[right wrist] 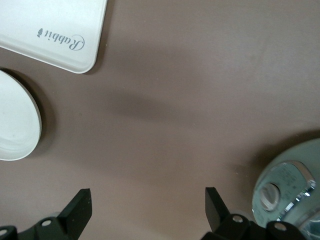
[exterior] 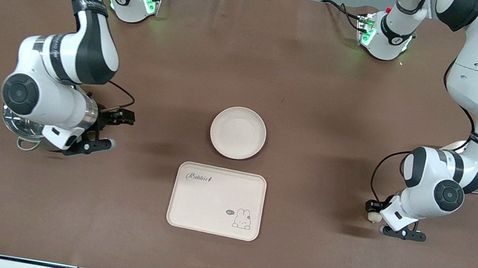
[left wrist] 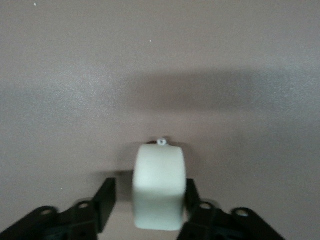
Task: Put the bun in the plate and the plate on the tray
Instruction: 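Lower the left gripper around the white bun and close it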
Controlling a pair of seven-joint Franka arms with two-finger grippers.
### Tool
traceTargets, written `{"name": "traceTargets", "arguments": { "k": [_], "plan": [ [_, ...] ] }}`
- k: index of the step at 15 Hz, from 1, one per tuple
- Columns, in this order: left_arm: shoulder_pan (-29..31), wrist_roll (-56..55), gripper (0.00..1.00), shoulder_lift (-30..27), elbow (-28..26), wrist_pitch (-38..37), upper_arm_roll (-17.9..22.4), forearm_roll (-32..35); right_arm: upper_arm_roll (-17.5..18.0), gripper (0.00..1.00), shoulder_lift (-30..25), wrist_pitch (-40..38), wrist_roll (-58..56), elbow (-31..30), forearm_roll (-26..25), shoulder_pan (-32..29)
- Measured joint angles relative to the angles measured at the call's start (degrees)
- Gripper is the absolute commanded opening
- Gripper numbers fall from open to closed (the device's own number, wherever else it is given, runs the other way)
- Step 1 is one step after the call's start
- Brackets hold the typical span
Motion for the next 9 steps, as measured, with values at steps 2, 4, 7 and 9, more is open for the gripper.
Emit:
{"name": "traceTargets", "arguments": {
  "k": [2, 4, 7, 9],
  "plan": [
    [-0.06, 0.07, 0.16, -0.07, 0.06, 0.11, -0.31, 0.0, 0.01, 1.0, 1.06, 1.3, 0.0, 0.02, 0.19, 0.88],
    [-0.12, 0.13, 0.16, -0.48, 0.37, 0.59, -0.91, 0.0, 0.01, 1.0, 1.8, 2.02, 0.0, 0.02, 0.22, 1.42],
    [-0.08, -0.37, 0.14, -3.09, 0.98, 0.03, -4.58, -0.02, 0.0, 1.0, 1.95, 2.17, 0.0, 0.05, 0.26, 1.54],
    [-0.18, -5.61, 0.14, -5.64, 1.04, -3.97, -9.05, -0.06, 0.01, 1.0, 1.95, 2.17, 0.0, 0.07, 0.3, 1.76]
  ]
}}
